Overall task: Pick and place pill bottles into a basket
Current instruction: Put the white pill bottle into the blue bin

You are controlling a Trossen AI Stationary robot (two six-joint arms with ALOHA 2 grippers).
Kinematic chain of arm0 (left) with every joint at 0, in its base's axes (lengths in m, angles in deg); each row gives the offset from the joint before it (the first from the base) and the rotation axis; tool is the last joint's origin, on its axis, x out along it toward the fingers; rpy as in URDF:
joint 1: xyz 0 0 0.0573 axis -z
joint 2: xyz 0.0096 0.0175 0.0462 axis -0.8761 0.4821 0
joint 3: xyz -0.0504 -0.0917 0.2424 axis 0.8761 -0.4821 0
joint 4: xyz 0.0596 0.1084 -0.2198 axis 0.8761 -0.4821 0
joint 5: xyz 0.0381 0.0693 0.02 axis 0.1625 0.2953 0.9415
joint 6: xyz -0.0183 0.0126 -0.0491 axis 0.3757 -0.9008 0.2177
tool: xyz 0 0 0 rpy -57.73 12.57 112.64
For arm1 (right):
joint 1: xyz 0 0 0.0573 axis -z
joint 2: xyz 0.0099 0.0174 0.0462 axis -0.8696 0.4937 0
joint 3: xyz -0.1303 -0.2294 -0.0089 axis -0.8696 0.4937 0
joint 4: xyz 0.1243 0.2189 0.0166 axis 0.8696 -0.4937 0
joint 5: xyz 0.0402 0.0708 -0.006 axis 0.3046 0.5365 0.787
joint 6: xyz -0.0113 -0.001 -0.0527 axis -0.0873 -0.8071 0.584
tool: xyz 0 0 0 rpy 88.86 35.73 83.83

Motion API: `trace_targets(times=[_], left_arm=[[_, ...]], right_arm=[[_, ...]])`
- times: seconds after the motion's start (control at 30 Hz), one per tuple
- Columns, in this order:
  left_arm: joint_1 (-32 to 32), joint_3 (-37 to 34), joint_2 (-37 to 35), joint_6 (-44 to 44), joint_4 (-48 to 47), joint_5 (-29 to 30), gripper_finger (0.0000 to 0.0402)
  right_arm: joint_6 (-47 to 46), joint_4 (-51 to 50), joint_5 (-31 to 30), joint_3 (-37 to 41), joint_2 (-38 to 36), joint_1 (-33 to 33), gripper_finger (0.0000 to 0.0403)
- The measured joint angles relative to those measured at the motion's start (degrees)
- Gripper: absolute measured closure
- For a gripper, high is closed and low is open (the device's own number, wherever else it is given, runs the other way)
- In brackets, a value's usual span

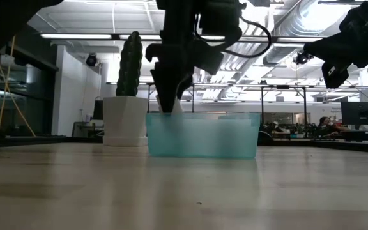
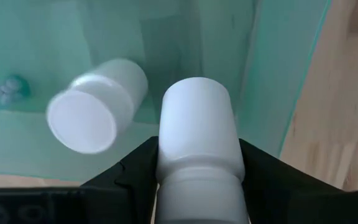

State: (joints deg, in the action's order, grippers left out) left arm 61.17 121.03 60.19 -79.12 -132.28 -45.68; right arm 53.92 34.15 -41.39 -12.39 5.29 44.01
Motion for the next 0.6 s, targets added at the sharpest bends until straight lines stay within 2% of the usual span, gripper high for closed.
trace_targets(times=[0.17, 0.43, 0.6], left_arm=[[0.0, 0.0, 0.0, -0.1, 1.2, 0.1, 0.0167], [0.0, 0.0, -0.1, -0.1, 1.1, -0.9, 0.0169], [0.0, 0.0, -0.1, -0.2, 1.1, -1.0, 0.0145]], right_arm=[[0.0, 0.0, 0.0, 0.0, 0.0, 0.0, 0.0402], [0.0, 0.0, 0.0, 0.0, 0.0, 0.0, 0.0402], [0.0, 0.0, 0.0, 0.0, 0.0, 0.0, 0.0402]])
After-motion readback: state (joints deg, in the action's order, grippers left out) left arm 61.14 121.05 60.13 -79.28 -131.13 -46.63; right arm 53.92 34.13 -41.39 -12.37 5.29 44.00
